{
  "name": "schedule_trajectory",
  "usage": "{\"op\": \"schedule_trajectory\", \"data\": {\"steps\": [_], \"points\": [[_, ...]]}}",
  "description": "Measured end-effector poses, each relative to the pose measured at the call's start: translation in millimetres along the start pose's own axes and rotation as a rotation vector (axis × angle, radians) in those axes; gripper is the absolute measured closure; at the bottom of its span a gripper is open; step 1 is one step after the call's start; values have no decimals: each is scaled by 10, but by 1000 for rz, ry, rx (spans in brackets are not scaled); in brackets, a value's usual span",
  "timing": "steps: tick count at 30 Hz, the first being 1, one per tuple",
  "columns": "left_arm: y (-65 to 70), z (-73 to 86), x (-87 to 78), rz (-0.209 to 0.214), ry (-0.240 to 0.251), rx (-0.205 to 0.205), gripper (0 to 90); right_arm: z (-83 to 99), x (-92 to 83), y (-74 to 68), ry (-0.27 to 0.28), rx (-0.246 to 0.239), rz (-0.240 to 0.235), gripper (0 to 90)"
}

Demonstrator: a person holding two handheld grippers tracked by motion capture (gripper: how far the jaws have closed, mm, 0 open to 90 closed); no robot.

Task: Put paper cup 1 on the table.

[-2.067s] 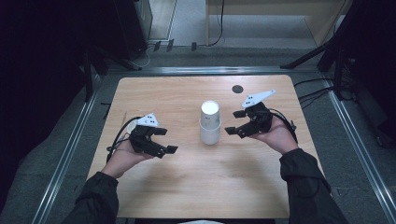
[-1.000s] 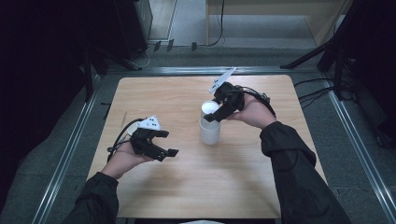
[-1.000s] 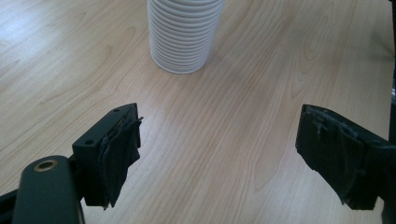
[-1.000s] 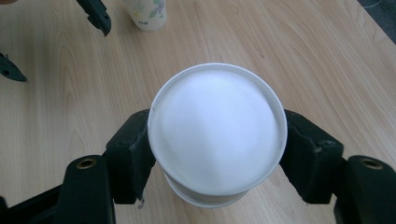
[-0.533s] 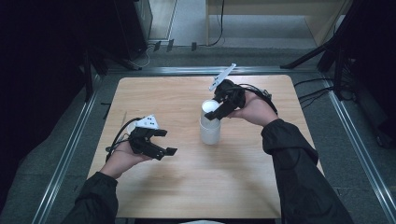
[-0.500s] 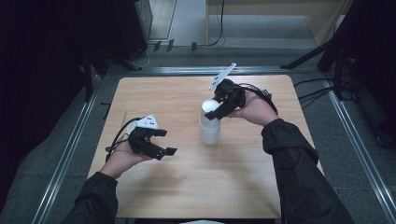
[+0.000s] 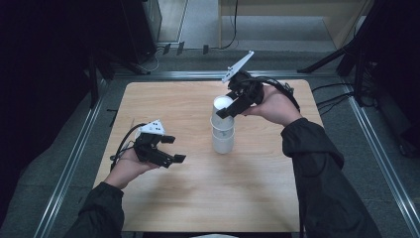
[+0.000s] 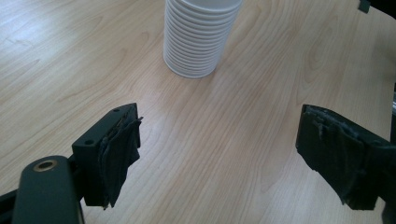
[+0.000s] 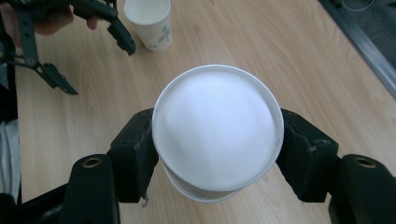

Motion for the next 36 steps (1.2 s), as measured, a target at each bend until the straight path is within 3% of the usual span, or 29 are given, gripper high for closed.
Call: {"op": "schedule_trajectory", "data": {"steps": [5,9,17,21,27,32,36], "points": [[-2,-8,-38,15,11,-5,140,-89,-208,-58,29,-29,35,347],[-15,-12,-62,11,21,-7,139,-124,-403,-134,41,-21,44,350],[-4,-29,-109,22,43,-9,140,22,-541,-488,47,-44,-5,353],[36,-47,-91,40,35,-8,140,195,-476,-638,37,-69,-1,353],[107,-67,-46,36,34,28,140,475,-298,-773,44,-61,-3,354],[138,-92,-33,50,61,34,140,614,-150,-850,69,-45,-25,354],[179,-99,29,63,53,41,140,725,-14,-903,86,-38,-39,355]]}}
Point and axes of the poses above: each handheld gripper's, and its own axes: x roughly forward along the jaws, z roughly out of its underside, y roughly to its right, the point moved 3 cm from there along x, roughly forward along the jaws, and after that the axes turned 6 degrees about -x, right-handed, at the moved point
